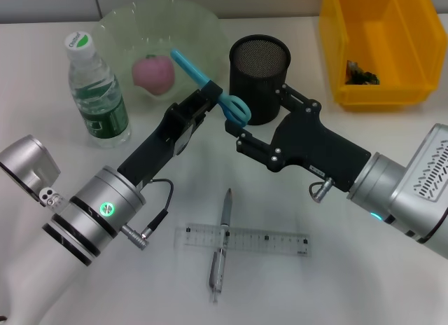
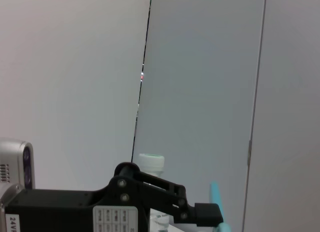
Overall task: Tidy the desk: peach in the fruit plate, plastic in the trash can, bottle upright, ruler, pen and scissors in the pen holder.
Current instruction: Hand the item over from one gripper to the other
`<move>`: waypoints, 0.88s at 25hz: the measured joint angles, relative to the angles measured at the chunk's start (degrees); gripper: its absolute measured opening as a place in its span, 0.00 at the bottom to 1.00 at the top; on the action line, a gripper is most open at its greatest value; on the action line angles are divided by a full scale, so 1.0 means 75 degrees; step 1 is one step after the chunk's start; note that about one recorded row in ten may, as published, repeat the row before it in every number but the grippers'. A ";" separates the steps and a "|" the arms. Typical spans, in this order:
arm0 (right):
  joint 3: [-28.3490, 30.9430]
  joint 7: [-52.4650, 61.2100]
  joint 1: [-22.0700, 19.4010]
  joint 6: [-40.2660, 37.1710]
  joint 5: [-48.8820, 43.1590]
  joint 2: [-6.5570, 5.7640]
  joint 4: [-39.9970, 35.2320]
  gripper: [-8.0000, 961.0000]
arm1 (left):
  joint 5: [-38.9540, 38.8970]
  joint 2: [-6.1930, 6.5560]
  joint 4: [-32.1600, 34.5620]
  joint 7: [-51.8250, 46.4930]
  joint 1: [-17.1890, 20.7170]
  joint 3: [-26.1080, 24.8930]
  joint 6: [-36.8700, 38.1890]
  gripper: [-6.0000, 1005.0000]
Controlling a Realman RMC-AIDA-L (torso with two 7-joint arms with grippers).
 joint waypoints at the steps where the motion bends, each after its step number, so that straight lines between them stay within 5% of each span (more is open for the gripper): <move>1: 0.0001 -0.0001 0.0013 0.0005 -0.0001 0.0000 0.0010 0.76 | 0.0005 0.0000 -0.0002 -0.0008 0.0000 -0.0003 0.0006 0.26; 22: 0.0206 -0.0474 0.0158 0.0175 -0.0006 0.0001 0.0202 0.76 | 0.0414 0.0000 -0.0124 -0.0056 -0.0067 -0.0508 0.0017 0.26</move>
